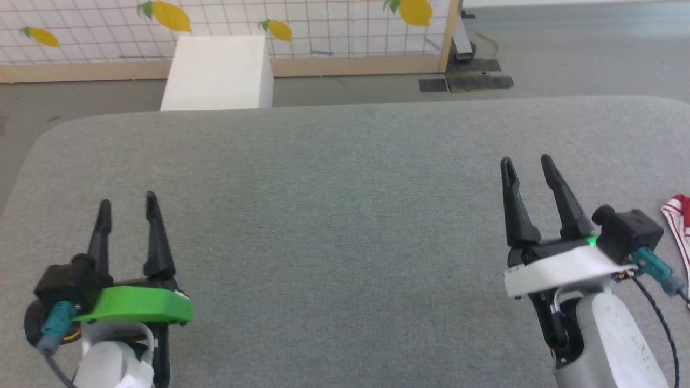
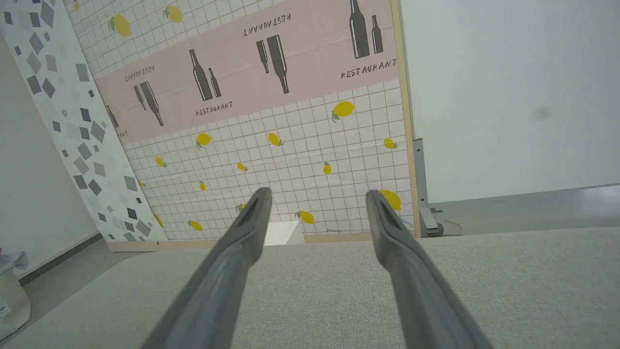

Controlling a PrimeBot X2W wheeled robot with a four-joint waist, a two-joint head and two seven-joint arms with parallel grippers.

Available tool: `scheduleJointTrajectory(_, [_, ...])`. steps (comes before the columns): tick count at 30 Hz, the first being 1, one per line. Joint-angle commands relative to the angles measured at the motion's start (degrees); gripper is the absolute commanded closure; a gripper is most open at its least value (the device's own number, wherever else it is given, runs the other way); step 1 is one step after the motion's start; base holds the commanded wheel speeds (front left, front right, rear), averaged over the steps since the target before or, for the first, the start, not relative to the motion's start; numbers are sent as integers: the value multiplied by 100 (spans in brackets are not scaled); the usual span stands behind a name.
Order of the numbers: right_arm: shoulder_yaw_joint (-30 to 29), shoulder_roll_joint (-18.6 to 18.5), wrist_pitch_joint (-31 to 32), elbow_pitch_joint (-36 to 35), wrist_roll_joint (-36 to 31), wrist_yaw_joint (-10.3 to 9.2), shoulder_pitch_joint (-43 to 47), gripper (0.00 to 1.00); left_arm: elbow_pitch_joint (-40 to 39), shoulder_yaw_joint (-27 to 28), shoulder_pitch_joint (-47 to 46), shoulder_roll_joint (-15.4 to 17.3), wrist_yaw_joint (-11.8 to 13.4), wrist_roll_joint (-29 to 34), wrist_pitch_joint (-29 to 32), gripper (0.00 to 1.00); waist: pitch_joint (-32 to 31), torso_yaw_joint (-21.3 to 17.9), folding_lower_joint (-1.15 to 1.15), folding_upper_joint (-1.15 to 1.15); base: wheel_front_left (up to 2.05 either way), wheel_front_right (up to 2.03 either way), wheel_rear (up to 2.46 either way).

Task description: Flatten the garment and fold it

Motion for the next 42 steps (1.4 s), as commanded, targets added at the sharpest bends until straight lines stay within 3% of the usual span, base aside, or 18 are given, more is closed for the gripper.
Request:
scheduleJointTrajectory(1, [-11,2,-46,-49,-13,-8,128,0,79,-59,-17,-36,-2,132,-37,0,-133,133,1,0,0,0,0])
scheduleJointTrajectory(12, [-340,2,-48,-135,-447,-8,698,0,560,-428,96,-175,40,436,-47,0,-100,114,1,0,0,0,0])
scheduleJointTrajectory(31, [-465,3,-49,-43,-401,-8,799,0,772,-416,89,-278,-198,331,-52,0,0,67,1,0,0,0,0])
scheduleJointTrajectory(32, [-465,2,-13,-52,-458,0,746,100,756,-430,66,-266,-166,316,-23,100,1,67,1,0,0,0,0])
scheduleJointTrajectory(42, [-463,2,55,-103,-519,0,779,100,712,-427,89,-288,-165,385,45,100,-18,63,1,0,0,0,0])
